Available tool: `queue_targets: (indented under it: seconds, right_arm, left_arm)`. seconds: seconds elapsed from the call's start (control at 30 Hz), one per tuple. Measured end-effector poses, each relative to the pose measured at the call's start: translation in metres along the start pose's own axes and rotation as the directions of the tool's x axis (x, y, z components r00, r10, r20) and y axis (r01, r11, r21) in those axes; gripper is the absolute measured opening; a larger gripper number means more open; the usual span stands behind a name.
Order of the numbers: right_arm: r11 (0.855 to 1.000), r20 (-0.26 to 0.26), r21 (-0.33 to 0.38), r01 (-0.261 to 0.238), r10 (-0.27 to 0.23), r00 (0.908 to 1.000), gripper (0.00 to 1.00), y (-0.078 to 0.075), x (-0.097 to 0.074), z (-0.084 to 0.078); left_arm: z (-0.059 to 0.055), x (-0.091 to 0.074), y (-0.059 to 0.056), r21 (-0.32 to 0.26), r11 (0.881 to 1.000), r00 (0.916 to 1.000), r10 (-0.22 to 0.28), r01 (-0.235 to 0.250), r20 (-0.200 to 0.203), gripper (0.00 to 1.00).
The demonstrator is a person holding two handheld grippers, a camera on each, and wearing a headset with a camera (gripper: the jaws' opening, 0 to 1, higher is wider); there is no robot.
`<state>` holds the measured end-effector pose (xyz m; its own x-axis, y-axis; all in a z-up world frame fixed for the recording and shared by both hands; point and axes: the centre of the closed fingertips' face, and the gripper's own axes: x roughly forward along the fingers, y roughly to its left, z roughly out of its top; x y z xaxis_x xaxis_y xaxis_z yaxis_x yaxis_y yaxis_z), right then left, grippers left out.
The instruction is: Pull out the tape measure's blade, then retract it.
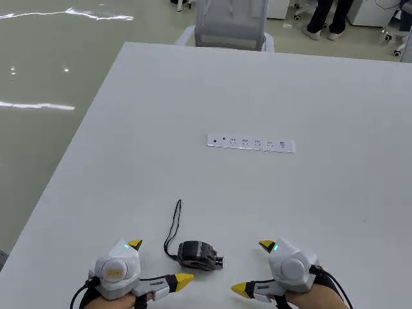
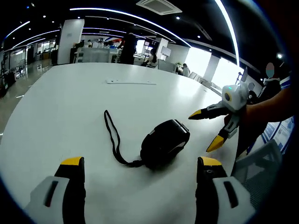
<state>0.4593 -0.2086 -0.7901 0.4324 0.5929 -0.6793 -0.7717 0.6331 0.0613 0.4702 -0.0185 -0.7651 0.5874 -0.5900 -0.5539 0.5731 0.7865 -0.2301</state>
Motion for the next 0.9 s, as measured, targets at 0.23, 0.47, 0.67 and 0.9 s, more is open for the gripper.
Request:
queue_targets:
  seconds: [0.23,0.47,0.67,0.9]
  right_arm:
    - [0.993,0.041,0.077,0.091,-0.094,0.9947,0.93,-0.008,-0.032,-0.017]
    - [0.975,0.088,0.134,0.176,-0.188,0.9782,0.96,-0.010,-0.062,-0.023]
    - [0.963,0.112,0.170,0.209,-0.230,0.9668,0.96,-0.005,-0.081,-0.032]
    - [0.955,0.108,0.178,0.239,-0.261,0.9593,0.98,-0.003,-0.101,-0.043]
  left_arm:
    - [-0.002,-0.022,0.008,0.014,1.000,0.9994,0.008,-0.009,0.035,0.99]
    - [-0.003,-0.039,0.017,-0.025,1.000,0.9960,0.013,-0.010,0.088,0.99]
    - [-0.004,-0.052,0.015,-0.018,1.000,0.9959,0.023,-0.022,0.088,0.99]
    - [-0.020,-0.065,0.011,-0.029,0.999,0.9985,-0.012,0.014,0.054,0.99]
